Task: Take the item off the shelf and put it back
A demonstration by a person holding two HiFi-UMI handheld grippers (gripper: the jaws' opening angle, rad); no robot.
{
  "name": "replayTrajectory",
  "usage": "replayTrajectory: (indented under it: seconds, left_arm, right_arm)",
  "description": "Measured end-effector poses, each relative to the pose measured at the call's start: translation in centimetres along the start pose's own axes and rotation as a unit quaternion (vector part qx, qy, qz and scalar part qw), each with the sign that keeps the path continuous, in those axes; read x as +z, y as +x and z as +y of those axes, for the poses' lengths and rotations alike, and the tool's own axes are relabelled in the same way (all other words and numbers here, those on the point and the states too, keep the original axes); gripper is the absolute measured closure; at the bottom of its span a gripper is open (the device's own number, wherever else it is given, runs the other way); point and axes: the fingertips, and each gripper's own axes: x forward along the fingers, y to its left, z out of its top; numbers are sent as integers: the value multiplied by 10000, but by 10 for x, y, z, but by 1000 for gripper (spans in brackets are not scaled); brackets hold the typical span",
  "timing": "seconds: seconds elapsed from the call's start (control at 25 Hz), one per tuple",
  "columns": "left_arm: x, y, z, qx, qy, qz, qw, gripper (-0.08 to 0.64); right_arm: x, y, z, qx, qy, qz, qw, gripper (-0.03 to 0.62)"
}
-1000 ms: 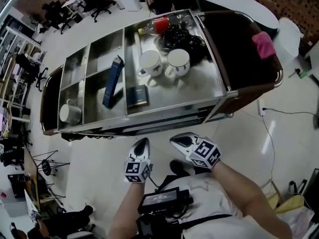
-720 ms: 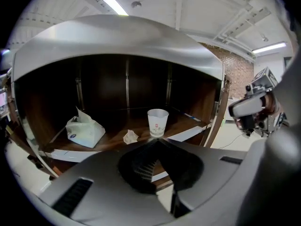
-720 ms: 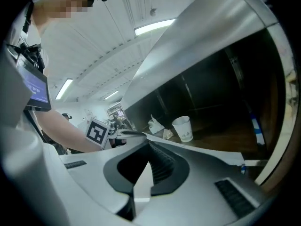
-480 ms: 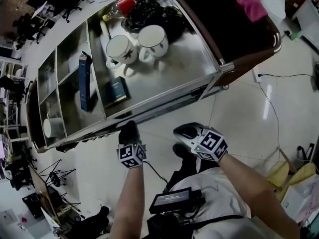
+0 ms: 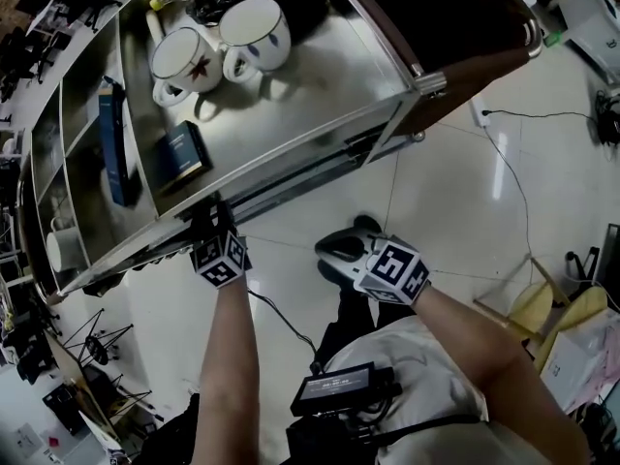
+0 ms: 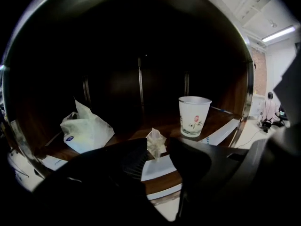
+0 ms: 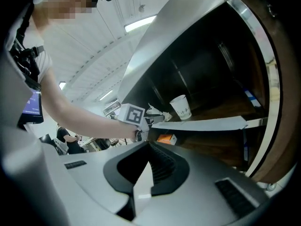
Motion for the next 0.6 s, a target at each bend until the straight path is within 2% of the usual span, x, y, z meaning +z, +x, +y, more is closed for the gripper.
replayTrajectory:
  seconds: [0.2,0.36,0.6]
  left_arm:
    - [-4,16,11,154,-88,221,9996,405]
    - [-6,19,14,271,25,308,9992,548]
    - [3,10,11,172,81,222,9996,551]
  right_arm:
    - [-9,-12,1,-70,50,50,10000,586]
    - [-10,-18,-9,-186,92,20,9998,586]
    - [0,-14,-8,-138,67,-48,9999,586]
